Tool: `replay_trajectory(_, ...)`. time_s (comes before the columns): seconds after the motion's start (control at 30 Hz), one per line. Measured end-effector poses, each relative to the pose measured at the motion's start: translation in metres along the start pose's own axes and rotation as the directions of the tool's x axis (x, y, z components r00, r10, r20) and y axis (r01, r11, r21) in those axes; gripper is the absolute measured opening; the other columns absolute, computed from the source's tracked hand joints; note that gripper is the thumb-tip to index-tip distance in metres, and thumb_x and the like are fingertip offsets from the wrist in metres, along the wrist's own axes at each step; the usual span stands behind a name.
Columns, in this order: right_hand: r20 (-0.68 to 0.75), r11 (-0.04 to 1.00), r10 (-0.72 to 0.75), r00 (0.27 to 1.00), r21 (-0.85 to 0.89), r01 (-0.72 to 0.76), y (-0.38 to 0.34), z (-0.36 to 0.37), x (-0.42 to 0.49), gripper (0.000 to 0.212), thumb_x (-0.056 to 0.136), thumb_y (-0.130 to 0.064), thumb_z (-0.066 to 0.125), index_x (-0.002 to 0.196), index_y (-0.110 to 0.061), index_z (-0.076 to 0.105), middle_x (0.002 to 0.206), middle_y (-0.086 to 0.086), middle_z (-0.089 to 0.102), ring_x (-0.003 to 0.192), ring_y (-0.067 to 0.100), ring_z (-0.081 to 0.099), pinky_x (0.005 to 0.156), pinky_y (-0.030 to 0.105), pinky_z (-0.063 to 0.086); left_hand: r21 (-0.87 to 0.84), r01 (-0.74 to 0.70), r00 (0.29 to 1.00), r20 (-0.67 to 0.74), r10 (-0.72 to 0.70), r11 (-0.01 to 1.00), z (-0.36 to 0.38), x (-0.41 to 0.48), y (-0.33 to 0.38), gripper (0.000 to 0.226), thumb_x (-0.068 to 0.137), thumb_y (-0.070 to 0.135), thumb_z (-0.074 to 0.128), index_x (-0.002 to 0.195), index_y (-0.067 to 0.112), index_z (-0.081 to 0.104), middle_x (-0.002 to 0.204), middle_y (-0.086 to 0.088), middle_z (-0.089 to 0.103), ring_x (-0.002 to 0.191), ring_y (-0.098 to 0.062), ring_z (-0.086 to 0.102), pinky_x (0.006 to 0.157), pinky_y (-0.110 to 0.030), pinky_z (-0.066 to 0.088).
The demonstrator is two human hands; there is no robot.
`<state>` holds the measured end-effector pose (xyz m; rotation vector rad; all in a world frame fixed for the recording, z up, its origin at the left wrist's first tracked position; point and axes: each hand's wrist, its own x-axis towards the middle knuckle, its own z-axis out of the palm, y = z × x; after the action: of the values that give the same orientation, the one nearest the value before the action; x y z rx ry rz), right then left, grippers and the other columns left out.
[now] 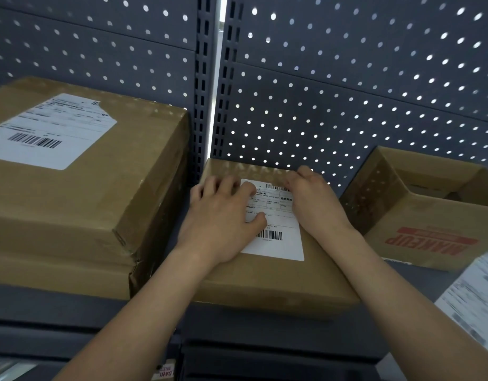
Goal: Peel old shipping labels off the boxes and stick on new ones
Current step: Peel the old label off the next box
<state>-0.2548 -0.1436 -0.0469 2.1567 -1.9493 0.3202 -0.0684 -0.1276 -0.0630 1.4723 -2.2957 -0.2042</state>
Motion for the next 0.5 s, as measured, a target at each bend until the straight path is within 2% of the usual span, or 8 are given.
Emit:
replay_trajectory(0.17,0.022,1.000,0.015,1.000,0.010,-0.015,0.0006,-0.0002,0.0015,0.032,0.090,0.007,0.044,0.115,-0.006,0.059,0.106,0.009,0.051,0.100,0.032,0.054,0.072,0.030,0.035,-0.004,0.002,1.000,0.004,-0.002,1.000,0.0003,0.0000,0.0000,0.051,0.088,0.062,0.038,0.133,0.038,0.039,0.138,0.009,0.037,0.130,-0.019,0.026,0.111,-0.040,0.015)
replay_trajectory(0.23,0.029,0.998,0.028,0.999,0.059,-0.030,0.0023,0.0008,0.0024,0.028,0.089,0.009,0.044,0.104,-0.009,0.059,0.099,0.005,0.047,0.096,0.032,0.054,0.072,0.029,0.034,-0.009,0.001,1.000,0.000,-0.001,1.000,0.0004,0.0001,-0.0004,0.051,0.088,0.062,0.038,0.133,0.038,0.040,0.137,0.009,0.038,0.129,-0.019,0.026,0.110,-0.039,0.016)
replay_trajectory(0.33,0.030,0.977,0.069,0.997,0.198,-0.074,0.0065,0.0003,-0.0008,0.027,0.089,0.009,0.043,0.087,-0.018,0.049,0.094,0.000,0.045,0.091,0.025,0.051,0.070,0.026,0.032,-0.012,0.002,1.000,-0.001,-0.002,1.000,0.0005,0.0003,-0.0010,0.051,0.087,0.062,0.037,0.132,0.038,0.040,0.135,0.010,0.038,0.128,-0.018,0.027,0.109,-0.039,0.016)
replay_trajectory(0.43,-0.026,0.943,0.140,0.990,0.309,-0.125,0.0087,-0.0022,-0.0049,0.017,0.097,-0.001,0.044,0.092,-0.010,0.058,0.096,0.004,0.050,0.089,0.022,0.052,0.070,0.029,0.039,-0.017,-0.003,1.000,-0.005,0.002,1.000,0.0003,0.0006,-0.0015,0.050,0.087,0.062,0.037,0.132,0.038,0.040,0.135,0.010,0.038,0.128,-0.018,0.027,0.110,-0.039,0.017)
replay_trajectory(0.5,-0.020,0.947,0.133,0.991,0.298,-0.121,0.0087,-0.0012,-0.0039,0.019,0.099,-0.006,0.044,0.102,-0.008,0.062,0.099,0.002,0.048,0.094,0.021,0.050,0.073,0.027,0.036,-0.022,-0.002,1.000,-0.006,0.002,1.000,0.0002,0.0010,-0.0017,0.050,0.088,0.062,0.038,0.132,0.038,0.040,0.136,0.010,0.038,0.128,-0.018,0.027,0.110,-0.039,0.016)
